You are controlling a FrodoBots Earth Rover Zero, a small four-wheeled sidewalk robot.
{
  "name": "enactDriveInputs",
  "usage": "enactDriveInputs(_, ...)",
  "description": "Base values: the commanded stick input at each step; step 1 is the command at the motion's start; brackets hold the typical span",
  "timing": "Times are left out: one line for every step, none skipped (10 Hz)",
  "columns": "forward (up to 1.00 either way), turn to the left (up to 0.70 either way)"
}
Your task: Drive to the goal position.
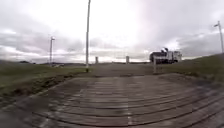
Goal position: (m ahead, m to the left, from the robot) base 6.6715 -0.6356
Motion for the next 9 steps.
enactDriveInputs(1.00,0.00)
enactDriveInputs(1.00,0.00)
enactDriveInputs(1.00,0.00)
enactDriveInputs(1.00,0.00)
enactDriveInputs(1.00,0.00)
enactDriveInputs(1.00,0.00)
enactDriveInputs(1.00,0.00)
enactDriveInputs(1.00,0.00)
enactDriveInputs(1.00,0.00)
